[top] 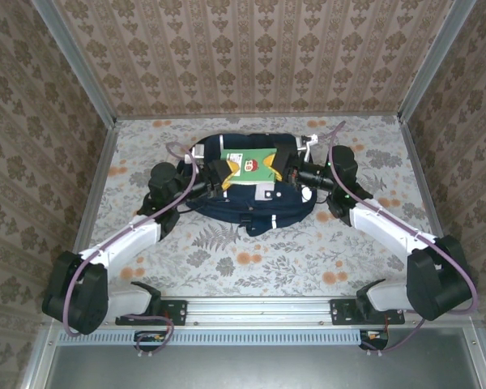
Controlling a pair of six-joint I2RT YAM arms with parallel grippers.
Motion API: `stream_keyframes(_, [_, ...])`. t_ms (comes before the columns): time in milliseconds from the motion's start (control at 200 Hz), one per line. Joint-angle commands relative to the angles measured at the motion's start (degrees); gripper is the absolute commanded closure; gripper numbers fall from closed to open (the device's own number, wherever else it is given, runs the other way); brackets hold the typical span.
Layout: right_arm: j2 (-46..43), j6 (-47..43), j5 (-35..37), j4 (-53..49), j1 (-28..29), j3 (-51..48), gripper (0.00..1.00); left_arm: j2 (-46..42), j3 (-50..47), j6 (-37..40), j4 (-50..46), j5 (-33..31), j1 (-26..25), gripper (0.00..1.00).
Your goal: Pack books, pencil case, and school supplies into a backpack
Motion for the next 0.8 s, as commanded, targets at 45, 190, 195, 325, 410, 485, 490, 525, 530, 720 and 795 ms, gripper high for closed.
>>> stream_keyframes(45, [0.2,-0.7,-4.5,2.1,0.6,3.2,1.00,-2.6,-0.9,2.5,-2.8,0.1,0.8,0.65])
stream_keyframes(190, [0.5,-4.0,-4.8,-4.0,0.6,4.9,0.52,-4.0,-0.7,3.7,-5.6,0.1,2.9,0.95])
stream_keyframes(195, [0.5,-4.3,-4.8,-4.6,0.6,5.0,0.51,-4.1,-0.6,3.8,-5.8,0.1,2.9,0.95])
stream_keyframes(325, [-0.6,-14.4,-1.9,-19.8,0.7,9.1,0.32,-8.1,0.3,7.1,-13.8,0.6,6.2,1.00])
stream_keyframes(410, [-1.5,-23.0,3.4,-32.2,1.3,12.5,0.29,-11.9,1.7,11.0,-22.7,1.0,9.8,1.00])
stream_keyframes(485, [-0.8,-28.9,8.5,-42.1,2.7,16.3,0.29,-15.4,3.5,15.7,-32.4,0.9,14.4,1.00])
stream_keyframes(490, [-0.7,-29.6,8.8,-42.6,2.8,16.6,0.29,-15.6,3.7,16.0,-33.0,0.9,14.7,1.00])
stream_keyframes(525, [0.2,-32.2,11.4,-46.4,3.7,18.6,0.29,-17.1,4.5,17.8,-36.8,0.8,17.0,1.00])
stream_keyframes(530, [0.3,-32.5,11.9,-46.9,3.9,18.8,0.29,-17.4,4.6,18.1,-37.5,0.8,17.4,1.00])
stream_keyframes(720, [8.5,-39.7,23.2,-55.4,9.9,27.2,0.36,-23.0,7.8,25.1,-53.4,0.8,29.5,1.00])
stream_keyframes(795, [12.6,-42.0,27.6,-58.2,12.6,31.7,0.38,-24.4,9.0,27.5,-57.8,-0.6,32.0,1.00])
